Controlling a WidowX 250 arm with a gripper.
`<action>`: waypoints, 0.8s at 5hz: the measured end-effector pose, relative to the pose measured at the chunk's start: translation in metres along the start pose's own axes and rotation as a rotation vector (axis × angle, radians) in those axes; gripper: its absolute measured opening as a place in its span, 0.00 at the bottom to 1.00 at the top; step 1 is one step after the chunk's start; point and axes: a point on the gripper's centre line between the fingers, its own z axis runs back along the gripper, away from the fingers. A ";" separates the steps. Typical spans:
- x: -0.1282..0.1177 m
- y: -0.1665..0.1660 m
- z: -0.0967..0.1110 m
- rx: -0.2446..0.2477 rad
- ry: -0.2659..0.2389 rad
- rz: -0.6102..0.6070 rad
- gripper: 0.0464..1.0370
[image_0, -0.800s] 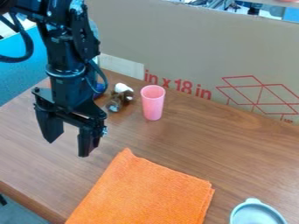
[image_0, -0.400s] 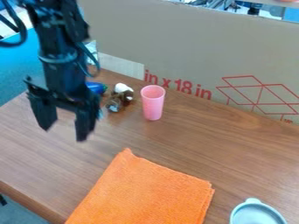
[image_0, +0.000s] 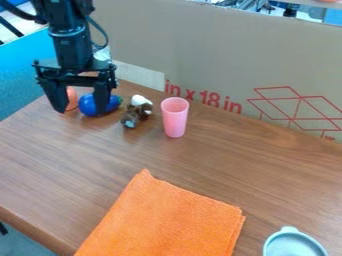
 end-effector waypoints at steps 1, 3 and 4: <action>0.025 0.000 0.001 0.015 -0.014 0.043 0.96; 0.051 0.019 0.006 0.074 -0.090 0.165 0.96; 0.063 0.037 0.011 0.091 -0.148 0.216 0.96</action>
